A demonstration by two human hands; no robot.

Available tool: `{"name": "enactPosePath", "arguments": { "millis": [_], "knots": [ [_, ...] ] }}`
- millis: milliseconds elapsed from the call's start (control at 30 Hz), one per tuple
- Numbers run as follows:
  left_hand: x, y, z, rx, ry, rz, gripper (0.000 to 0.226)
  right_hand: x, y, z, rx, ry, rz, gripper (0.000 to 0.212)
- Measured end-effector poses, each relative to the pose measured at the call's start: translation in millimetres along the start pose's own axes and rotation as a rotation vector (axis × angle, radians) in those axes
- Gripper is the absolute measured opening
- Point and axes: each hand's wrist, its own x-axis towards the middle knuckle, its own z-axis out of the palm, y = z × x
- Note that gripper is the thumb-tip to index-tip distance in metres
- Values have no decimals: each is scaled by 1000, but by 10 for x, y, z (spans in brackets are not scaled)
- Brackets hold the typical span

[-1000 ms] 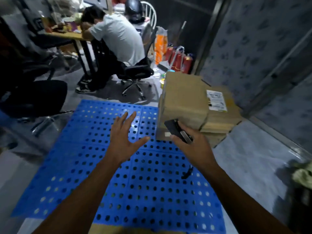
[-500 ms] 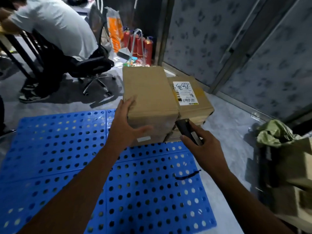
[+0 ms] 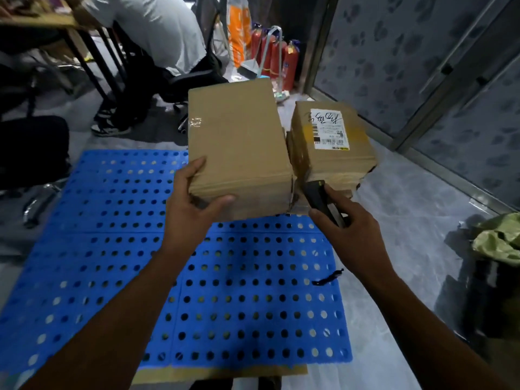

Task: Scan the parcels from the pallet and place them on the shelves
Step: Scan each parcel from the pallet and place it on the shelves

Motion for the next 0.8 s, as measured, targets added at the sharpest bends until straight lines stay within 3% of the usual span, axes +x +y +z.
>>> {"name": "enactPosePath", "arguments": {
  "millis": [133,400,667,733,800],
  "knots": [
    [-800,61,-399,115,71,-6,77,-282,82,143,43,-172,-26,67],
    [-2242,-221,-898,186,192,-197,77,-1012,359,836,50,-481,23,63],
    [-2740,-512,-1107,203,12,-316,81,-1429,536,1099,-78,-555,155,63],
    [-2721,-542,-1155,366,-40,-244,86,-1527,527,1144,-119,-512,182,62],
    [-2594,-498,-1148,678,-75,-72,95,-1608,498,1176,-130,-470,200,63]
  ]
}}
